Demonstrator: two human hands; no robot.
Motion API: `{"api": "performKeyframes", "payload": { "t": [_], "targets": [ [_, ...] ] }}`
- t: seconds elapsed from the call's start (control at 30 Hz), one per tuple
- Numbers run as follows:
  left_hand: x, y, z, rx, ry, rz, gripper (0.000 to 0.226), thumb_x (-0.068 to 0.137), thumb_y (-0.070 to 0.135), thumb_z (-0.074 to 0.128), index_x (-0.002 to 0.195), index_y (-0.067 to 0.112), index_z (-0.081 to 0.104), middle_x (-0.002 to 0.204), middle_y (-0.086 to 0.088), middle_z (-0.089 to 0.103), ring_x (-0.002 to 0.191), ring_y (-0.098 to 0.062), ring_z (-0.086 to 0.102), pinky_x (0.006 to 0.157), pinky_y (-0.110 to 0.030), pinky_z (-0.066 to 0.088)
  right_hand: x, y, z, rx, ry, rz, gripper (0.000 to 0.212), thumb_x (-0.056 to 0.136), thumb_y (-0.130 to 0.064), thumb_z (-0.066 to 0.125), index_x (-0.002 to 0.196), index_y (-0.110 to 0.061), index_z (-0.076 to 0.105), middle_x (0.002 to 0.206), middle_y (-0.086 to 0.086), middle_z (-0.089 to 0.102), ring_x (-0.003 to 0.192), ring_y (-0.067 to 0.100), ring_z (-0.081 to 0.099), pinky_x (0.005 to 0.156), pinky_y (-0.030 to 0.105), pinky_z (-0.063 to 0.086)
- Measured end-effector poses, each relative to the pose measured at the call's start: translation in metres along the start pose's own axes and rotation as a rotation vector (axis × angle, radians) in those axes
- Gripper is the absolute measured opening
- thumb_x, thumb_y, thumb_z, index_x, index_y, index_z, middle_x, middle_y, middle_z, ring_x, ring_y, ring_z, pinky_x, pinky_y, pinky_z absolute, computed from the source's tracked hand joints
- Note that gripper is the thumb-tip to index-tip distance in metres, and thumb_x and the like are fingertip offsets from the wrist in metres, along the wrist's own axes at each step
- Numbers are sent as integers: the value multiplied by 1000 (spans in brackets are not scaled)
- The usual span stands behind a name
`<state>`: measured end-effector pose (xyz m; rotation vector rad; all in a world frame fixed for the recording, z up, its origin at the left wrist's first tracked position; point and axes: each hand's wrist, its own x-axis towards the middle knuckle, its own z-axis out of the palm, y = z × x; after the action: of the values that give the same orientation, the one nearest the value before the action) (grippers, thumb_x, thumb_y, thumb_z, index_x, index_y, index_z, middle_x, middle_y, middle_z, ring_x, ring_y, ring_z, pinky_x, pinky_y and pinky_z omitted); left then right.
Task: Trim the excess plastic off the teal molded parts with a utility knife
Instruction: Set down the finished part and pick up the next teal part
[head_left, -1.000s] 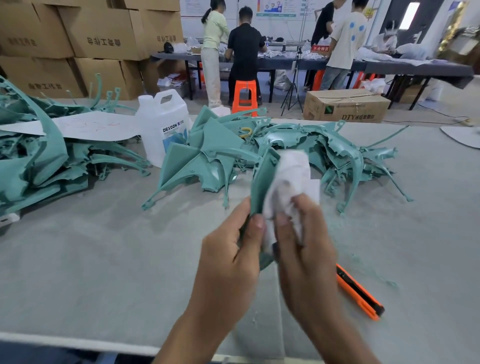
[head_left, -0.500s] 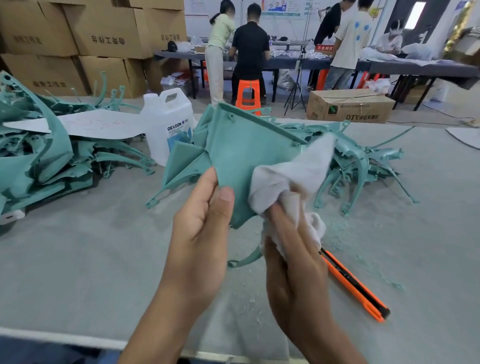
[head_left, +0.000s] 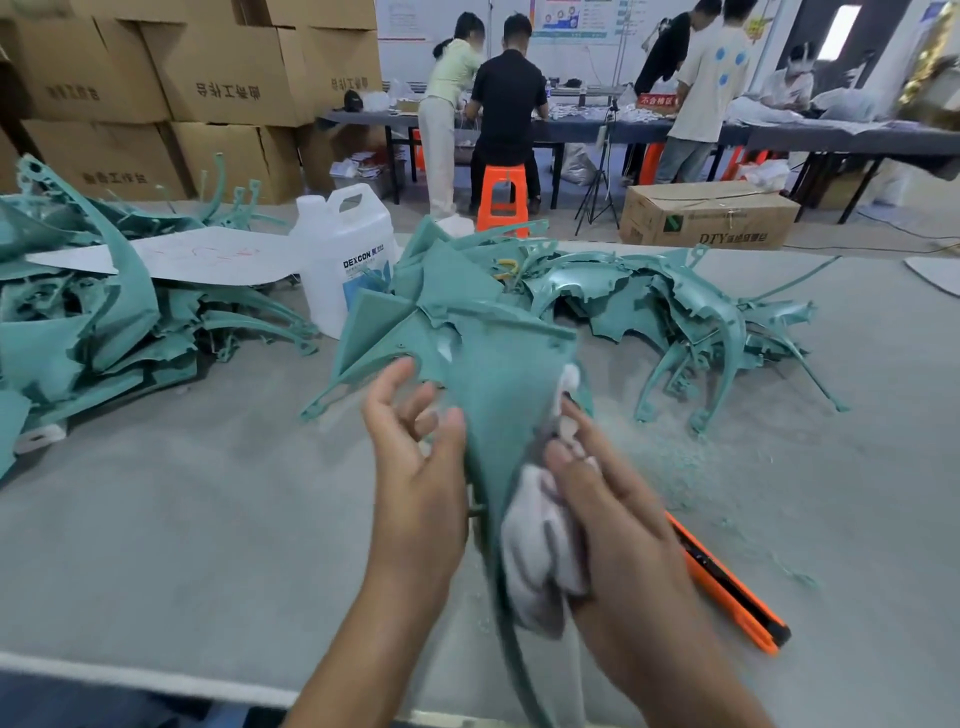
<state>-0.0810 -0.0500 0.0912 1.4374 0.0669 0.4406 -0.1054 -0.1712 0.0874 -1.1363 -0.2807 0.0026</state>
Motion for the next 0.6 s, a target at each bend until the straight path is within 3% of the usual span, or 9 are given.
{"api": "performKeyframes", "payload": {
  "t": [0.07, 0.13, 0.2, 0.27, 0.3, 0.37, 0.5, 0.53, 0.6],
  "targets": [
    [-10, -4, -2, -60, -135, -124, 20, 101, 30, 55, 118, 34, 66, 130, -3, 64, 121, -20, 60, 101, -43, 50, -2, 10, 10, -198, -17, -113, 38, 90, -29, 61, 124, -46, 66, 131, -25, 62, 126, -4, 55, 98, 13, 46],
    [-20, 4, -3, -437, -314, -375, 39, 92, 54, 57, 116, 29, 75, 125, -2, 70, 117, -16, 66, 90, -31, 56, 0, 19, 11, -387, -24, -197, 43, 94, -28, 51, 125, -58, 56, 138, -42, 47, 131, -16, 42, 107, 13, 38],
    [-27, 6, -7, -650, -415, -462, 57, 84, 65, 64, 124, 25, 71, 132, -5, 66, 123, -17, 62, 94, -27, 54, 3, 27, 9, -548, -62, -249, 57, 99, -22, 43, 135, -66, 42, 150, -39, 33, 142, -11, 28, 115, 13, 28],
    [-31, 5, -10, -621, -421, -462, 64, 75, 58, 76, 128, 21, 68, 135, -9, 63, 126, -22, 60, 99, -32, 51, 8, 36, 1, -722, -36, -296, 58, 103, -24, 39, 146, -62, 28, 160, -27, 26, 151, 2, 16, 123, 27, 20],
    [-32, 3, -11, -564, -419, -452, 59, 76, 54, 77, 126, 23, 69, 133, -9, 65, 124, -23, 61, 97, -34, 53, 11, 40, -2, -774, 0, -304, 58, 103, -22, 40, 150, -53, 26, 161, -17, 30, 151, 7, 22, 123, 34, 25],
    [-33, 0, -13, -500, -406, -411, 47, 83, 48, 71, 124, 26, 69, 131, -8, 67, 121, -24, 63, 93, -33, 55, 19, 42, -6, -773, 87, -257, 56, 101, -21, 41, 152, -42, 30, 153, -3, 46, 136, 5, 47, 111, 34, 41],
    [-34, 0, -22, -430, -447, -340, 40, 91, 49, 64, 126, 30, 67, 133, -3, 66, 124, -21, 61, 93, -28, 53, 28, 34, -8, -586, 137, -160, 40, 99, -21, 46, 131, -43, 55, 124, -16, 67, 113, 1, 63, 96, 27, 52],
    [-33, -1, -23, -364, -420, -318, 43, 88, 54, 63, 125, 33, 67, 132, -1, 66, 124, -20, 61, 97, -30, 53, 27, 33, -5, -567, 133, -156, 37, 100, -21, 48, 126, -45, 58, 121, -16, 68, 110, 0, 64, 95, 27, 53],
    [-31, -5, -20, -215, -336, -229, 51, 82, 63, 60, 125, 38, 67, 130, 7, 67, 126, -16, 59, 107, -35, 47, 17, 30, 8, -620, 114, -204, 39, 100, -27, 47, 124, -57, 55, 119, -28, 66, 109, -10, 61, 92, 14, 49]
  ]
}}
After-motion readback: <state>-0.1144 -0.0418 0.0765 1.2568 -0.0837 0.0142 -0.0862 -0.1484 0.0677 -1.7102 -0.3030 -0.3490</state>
